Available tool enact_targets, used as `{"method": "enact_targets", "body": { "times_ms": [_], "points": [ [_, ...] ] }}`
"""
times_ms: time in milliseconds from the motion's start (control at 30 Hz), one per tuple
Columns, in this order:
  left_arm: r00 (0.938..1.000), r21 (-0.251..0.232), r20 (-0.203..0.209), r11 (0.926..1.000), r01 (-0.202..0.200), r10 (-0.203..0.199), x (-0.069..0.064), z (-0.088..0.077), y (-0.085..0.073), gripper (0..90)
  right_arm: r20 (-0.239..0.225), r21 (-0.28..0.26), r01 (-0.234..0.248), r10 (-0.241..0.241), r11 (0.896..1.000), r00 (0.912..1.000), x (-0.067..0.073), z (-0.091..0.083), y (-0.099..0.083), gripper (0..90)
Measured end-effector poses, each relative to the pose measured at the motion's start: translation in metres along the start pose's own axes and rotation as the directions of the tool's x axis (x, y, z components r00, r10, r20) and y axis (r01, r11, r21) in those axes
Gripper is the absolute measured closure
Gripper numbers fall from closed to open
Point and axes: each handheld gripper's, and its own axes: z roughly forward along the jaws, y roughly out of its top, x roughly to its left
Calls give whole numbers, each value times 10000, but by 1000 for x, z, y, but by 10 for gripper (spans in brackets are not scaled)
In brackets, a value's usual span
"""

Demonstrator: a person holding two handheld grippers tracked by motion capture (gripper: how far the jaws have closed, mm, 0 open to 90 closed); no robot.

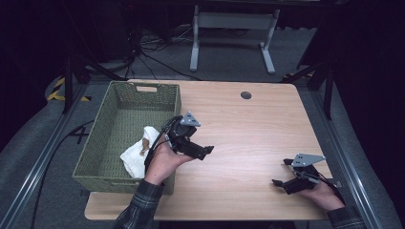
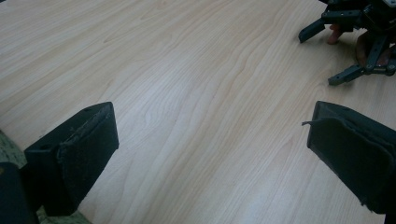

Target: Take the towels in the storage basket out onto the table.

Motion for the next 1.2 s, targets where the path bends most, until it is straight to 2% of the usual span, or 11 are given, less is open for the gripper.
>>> {"method": "enact_targets", "body": {
  "times_ms": [167,400,433,533,600,700,767,800,933,967,1200],
  "points": [
    [9996,-234,-199,9995,196,-201,5,-7,-4,24,9,-2,7,-7,10000,10000,0,0,0,29],
    [9983,-243,-465,9991,346,-357,14,-17,-9,24,8,-5,4,-4,10000,10000,0,0,0,28],
    [9973,-236,-546,9986,477,-489,16,-20,-11,24,8,-3,3,-3,10000,10000,0,0,0,28],
    [9965,-348,-666,9982,480,-503,21,-25,-13,24,10,-4,10,-10,10000,10000,0,0,0,29],
    [9947,-401,-740,9969,678,-707,23,-28,-15,24,11,-5,8,-8,10000,10000,0,0,0,28],
    [9931,-492,-858,9959,762,-802,27,-33,-18,24,10,-4,6,-6,10000,10000,0,0,0,29],
    [9930,-359,-919,9968,718,-748,29,-36,-20,24,8,-3,5,-5,10000,10000,0,0,0,28],
    [9916,-437,-959,9956,825,-864,30,-37,-21,24,9,-4,6,-6,10000,10000,0,0,0,28],
    [9905,-409,-1082,9959,808,-848,34,-42,-24,24,1,-1,-7,7,10000,10000,0,0,0,28],
    [9893,-378,-1096,9950,923,-959,33,-43,-25,24,11,-5,9,-9,10000,10000,0,0,0,28],
    [9857,-452,-1306,9938,1016,-1067,39,-50,-32,24,9,-5,7,-7,10000,10000,0,0,0,28]
  ]
}}
